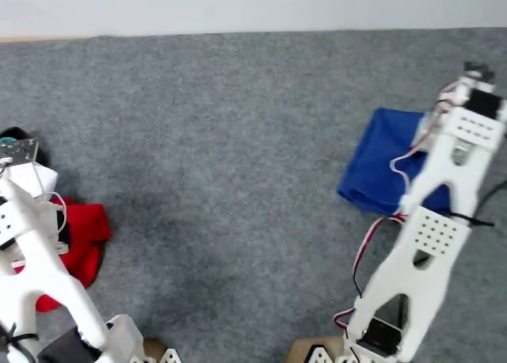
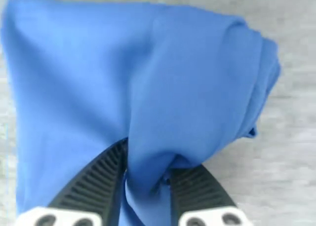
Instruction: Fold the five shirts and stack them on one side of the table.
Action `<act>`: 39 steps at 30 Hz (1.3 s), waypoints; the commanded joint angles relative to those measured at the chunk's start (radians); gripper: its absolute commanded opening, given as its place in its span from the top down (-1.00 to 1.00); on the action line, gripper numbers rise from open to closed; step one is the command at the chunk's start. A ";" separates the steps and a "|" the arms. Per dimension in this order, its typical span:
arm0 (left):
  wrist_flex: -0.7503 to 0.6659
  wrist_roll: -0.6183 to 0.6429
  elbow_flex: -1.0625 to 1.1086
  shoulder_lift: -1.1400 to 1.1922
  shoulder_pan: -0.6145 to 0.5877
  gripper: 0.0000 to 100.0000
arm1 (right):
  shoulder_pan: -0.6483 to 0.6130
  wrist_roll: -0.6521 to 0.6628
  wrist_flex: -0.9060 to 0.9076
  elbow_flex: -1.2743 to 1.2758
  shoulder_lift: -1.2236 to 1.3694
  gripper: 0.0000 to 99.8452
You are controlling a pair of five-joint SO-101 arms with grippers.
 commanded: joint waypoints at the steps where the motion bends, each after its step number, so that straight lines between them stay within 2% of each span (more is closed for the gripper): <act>1: 0.012 0.000 -0.012 -0.031 -0.003 0.99 | 0.077 0.080 0.042 -0.025 -0.088 0.98; 7: 0.011 0.000 -0.012 -0.031 -0.003 0.99 | 0.168 0.161 0.035 -0.031 -0.048 0.98; 15: 0.011 0.000 -0.007 -0.031 -0.003 0.99 | 0.242 0.164 -0.010 -0.032 0.050 0.98; 17: 0.011 0.000 -0.007 -0.029 -0.003 0.99 | 0.246 0.203 -0.005 -0.032 0.045 0.98; 20: 0.011 -0.002 -0.007 -0.029 -0.003 0.99 | 0.243 0.235 0.041 -0.069 0.018 0.80; 24: 0.011 -0.002 -0.005 -0.026 -0.003 0.99 | 0.257 0.146 0.045 -0.089 -0.074 0.44; 27: 0.011 -0.002 -0.005 -0.026 -0.003 0.99 | 0.255 0.100 0.045 -0.087 -0.160 0.33; 31: 0.011 -0.002 -0.005 -0.031 -0.003 0.99 | 0.226 0.100 0.045 -0.046 -0.266 0.34; 33: 0.012 0.000 -0.005 -0.031 -0.003 0.99 | 0.200 0.100 0.045 0.032 -0.325 0.42; 39: 0.012 0.000 -0.005 -0.031 -0.003 0.99 | 0.124 0.103 0.042 0.379 -0.461 0.92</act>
